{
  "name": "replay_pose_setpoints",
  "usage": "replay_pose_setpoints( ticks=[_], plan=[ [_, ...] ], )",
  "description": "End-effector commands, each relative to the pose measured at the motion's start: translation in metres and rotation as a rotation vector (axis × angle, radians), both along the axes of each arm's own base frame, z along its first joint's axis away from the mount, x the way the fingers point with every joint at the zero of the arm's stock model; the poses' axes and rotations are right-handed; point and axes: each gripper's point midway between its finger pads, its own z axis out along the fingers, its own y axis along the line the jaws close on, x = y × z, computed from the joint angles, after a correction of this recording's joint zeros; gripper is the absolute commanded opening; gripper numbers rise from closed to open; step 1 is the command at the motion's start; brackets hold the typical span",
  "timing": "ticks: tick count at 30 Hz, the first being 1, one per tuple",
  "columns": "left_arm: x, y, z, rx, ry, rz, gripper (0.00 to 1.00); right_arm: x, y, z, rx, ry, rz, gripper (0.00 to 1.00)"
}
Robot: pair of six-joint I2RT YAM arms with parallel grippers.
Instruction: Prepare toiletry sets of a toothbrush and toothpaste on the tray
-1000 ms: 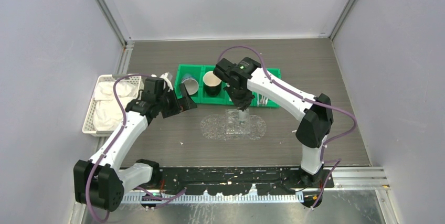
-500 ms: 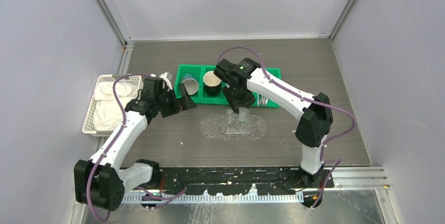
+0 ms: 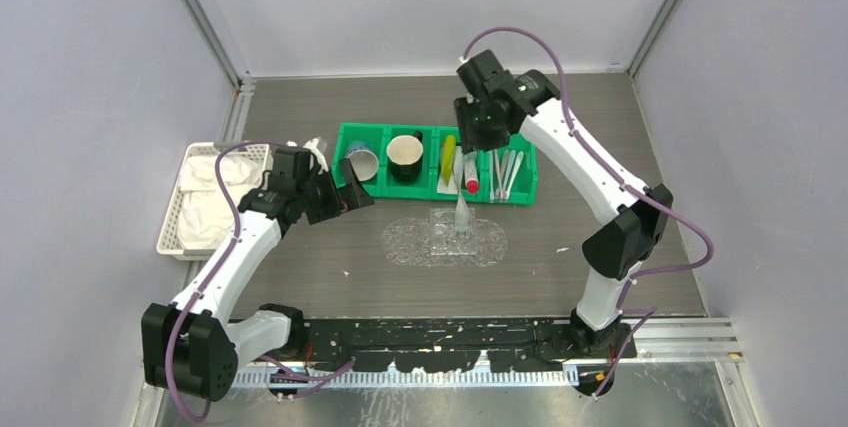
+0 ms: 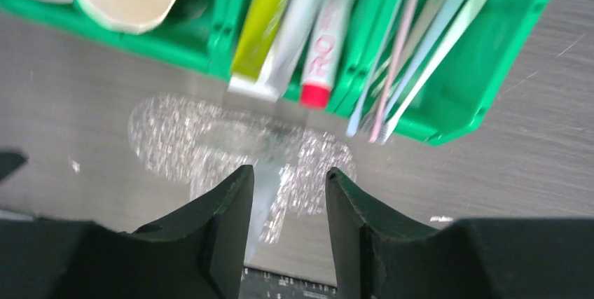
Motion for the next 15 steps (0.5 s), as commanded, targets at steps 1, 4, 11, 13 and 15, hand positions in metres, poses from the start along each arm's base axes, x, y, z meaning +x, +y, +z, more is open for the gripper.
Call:
replay_pose_setpoints(
  ticks=[1, 4, 11, 13, 15],
  plan=[
    [0.002, 0.001, 0.005, -0.003, -0.031, -0.005, 1.0, 0.039, 0.008, -0.017, 0.085, -0.072, -0.025, 0.49],
    [0.001, 0.002, 0.005, 0.001, -0.03, -0.005, 1.0, 0.051, 0.007, -0.039, -0.026, -0.151, 0.019, 0.49],
    [0.001, 0.001, 0.003, -0.008, -0.029, -0.003, 1.0, 0.067, 0.027, -0.046, 0.033, -0.361, 0.019, 0.48],
    [0.001, 0.002, 0.003, -0.003, -0.03, -0.003, 1.0, 0.062, 0.035, -0.05, 0.031, -0.369, 0.045, 0.48],
    [0.0, 0.002, 0.002, -0.001, -0.029, -0.003, 1.0, 0.059, 0.042, -0.054, 0.017, -0.361, 0.062, 0.48]
  ],
)
